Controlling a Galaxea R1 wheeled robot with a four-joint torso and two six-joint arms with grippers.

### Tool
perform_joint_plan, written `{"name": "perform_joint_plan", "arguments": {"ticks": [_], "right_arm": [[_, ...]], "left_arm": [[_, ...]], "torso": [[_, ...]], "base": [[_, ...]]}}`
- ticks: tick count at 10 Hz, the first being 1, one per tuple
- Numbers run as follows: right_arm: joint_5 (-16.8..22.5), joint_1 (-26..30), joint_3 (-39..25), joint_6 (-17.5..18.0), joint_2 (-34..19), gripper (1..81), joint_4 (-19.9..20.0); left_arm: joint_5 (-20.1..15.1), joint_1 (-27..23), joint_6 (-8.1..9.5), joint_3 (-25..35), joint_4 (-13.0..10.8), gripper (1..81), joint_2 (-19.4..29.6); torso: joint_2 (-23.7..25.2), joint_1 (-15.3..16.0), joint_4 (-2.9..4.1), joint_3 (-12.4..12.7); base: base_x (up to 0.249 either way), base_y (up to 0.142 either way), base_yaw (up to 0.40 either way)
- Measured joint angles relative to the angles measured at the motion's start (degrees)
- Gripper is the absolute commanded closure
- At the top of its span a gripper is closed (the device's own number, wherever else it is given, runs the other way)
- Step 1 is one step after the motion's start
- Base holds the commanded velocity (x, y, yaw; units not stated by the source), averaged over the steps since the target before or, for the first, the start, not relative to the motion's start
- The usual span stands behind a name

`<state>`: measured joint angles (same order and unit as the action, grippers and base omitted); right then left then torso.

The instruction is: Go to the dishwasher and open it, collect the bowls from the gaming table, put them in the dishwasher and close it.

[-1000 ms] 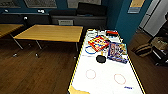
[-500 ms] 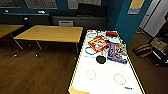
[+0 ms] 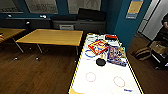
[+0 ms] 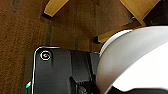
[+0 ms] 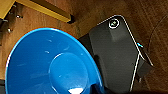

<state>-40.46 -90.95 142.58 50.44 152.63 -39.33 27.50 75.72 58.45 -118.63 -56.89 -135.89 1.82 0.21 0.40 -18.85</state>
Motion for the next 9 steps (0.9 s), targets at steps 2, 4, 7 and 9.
{"name": "perform_joint_plan", "arguments": {"ticks": [2, 4, 7, 9], "right_arm": [[0.0, -0.26, 0.87, 0.13, 0.85, 81.1, -0.69], [0.09, -0.44, 1.85, 0.18, 1.43, 81.1, -0.8], [1.3, -0.45, 2.65, 0.46, 2.0, 81.1, -1.02], [1.51, -0.48, 3.12, 0.55, 2.0, 81.1, -1.07]], "left_arm": [[0.85, 1.68, 0.0, -5.79, -0.22, 81.1, -4.16], [1.02, 3.33, -0.02, -11.41, -0.55, 81.1, -7.8], [1.4, 5.21, -0.02, -16.48, -0.96, 81.1, -12.09], [1.44, 5.73, -0.02, -17.35, -1.54, 81.1, -12.3]], "torso": [[0.0, -0.02, 0.0, 1.09], [0.02, -0.05, 0.0, 2.25], [0.05, -0.11, 0.0, 3.98], [0.06, -0.13, 0.0, 5.27]], "base": [[0.0, 0.0, 0.0], [0.0, 0.0, 0.0], [0.0, 0.0, 0.0], [0.0, 0.0, 0.0]]}}
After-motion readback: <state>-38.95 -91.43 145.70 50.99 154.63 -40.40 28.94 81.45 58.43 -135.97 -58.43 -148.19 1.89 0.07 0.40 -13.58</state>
